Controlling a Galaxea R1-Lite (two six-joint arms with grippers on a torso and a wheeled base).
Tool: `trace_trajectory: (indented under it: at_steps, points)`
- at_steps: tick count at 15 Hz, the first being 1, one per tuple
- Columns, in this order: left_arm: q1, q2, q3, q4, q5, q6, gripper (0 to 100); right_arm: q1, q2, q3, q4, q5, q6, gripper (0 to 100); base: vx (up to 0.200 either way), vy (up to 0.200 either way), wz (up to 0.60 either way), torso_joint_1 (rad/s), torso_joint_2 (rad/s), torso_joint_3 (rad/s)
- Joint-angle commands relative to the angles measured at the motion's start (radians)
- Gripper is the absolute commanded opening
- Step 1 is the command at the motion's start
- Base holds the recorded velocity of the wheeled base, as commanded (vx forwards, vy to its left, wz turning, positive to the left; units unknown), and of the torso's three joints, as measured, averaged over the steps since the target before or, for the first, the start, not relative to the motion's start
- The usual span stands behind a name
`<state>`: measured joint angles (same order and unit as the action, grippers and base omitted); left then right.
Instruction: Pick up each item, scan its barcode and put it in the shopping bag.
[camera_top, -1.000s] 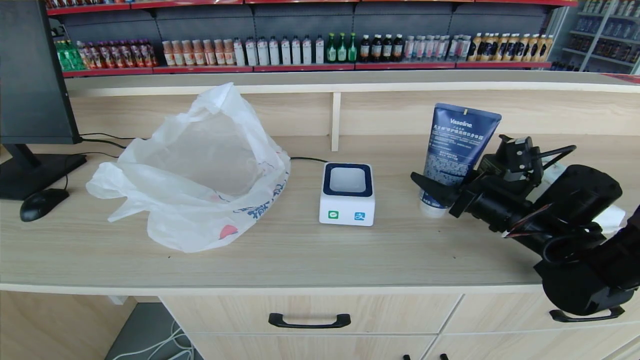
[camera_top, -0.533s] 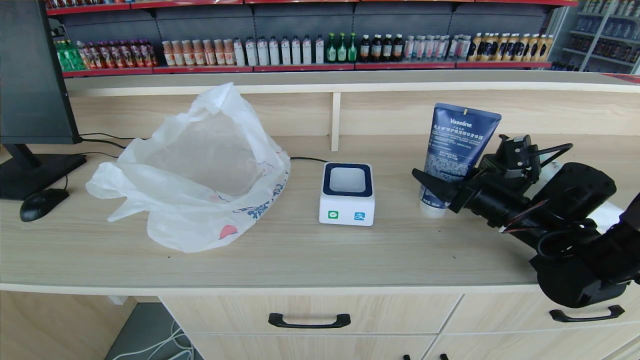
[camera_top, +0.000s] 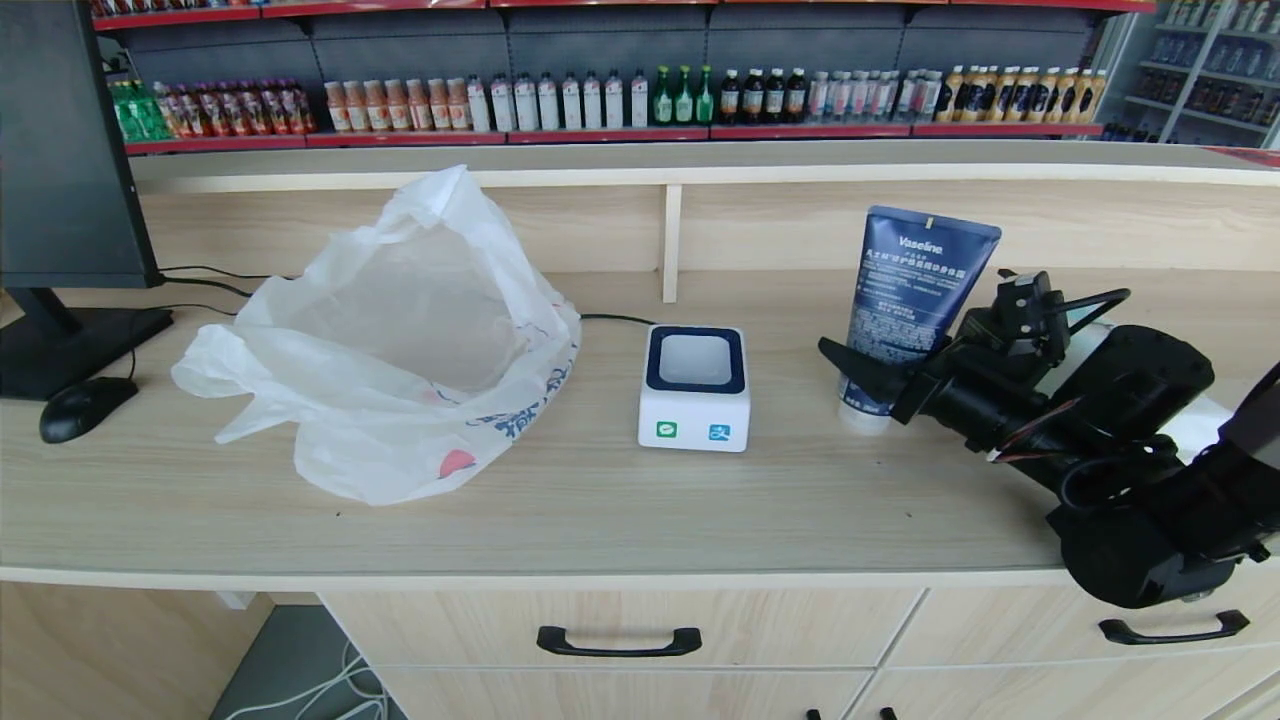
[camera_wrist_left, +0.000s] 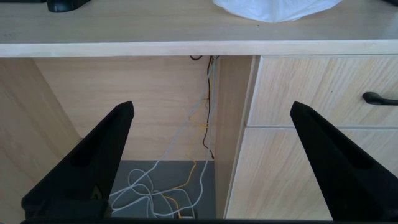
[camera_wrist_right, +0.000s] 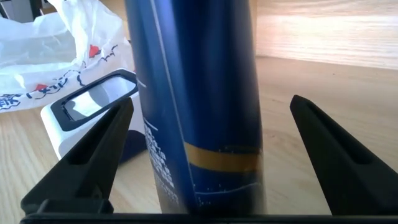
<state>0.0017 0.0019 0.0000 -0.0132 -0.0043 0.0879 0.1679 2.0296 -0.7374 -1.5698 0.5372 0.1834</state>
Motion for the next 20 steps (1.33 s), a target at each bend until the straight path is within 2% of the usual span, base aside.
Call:
trace_trajectory:
  at_steps: [1, 2, 15, 17, 20]
  points:
    - [0.000, 0.000, 0.000, -0.001, 0.000, 0.000, 100, 0.001, -0.005, 0.006, -0.001, -0.002, -0.001, 100, 0.000, 0.000, 0.00, 0.000, 0.00, 0.000]
    - [0.000, 0.000, 0.000, -0.001, 0.000, 0.000, 100, 0.001, -0.003, 0.006, -0.001, -0.005, -0.002, 0, 0.000, 0.000, 0.00, 0.000, 0.00, 0.000]
    - [0.000, 0.000, 0.000, -0.001, 0.000, -0.002, 100, 0.004, -0.098, 0.013, -0.001, -0.017, -0.028, 0, 0.000, 0.000, 0.00, 0.000, 0.00, 0.000]
    - [0.000, 0.000, 0.000, 0.001, 0.001, -0.007, 100, 0.027, -0.154, 0.061, -0.001, -0.023, -0.068, 0, 0.000, 0.000, 0.00, 0.000, 0.00, 0.000]
    - [0.000, 0.000, 0.000, 0.002, 0.000, -0.013, 100, 0.107, -0.298, 0.185, -0.001, -0.023, -0.153, 0, 0.000, 0.000, 0.00, 0.000, 0.00, 0.000]
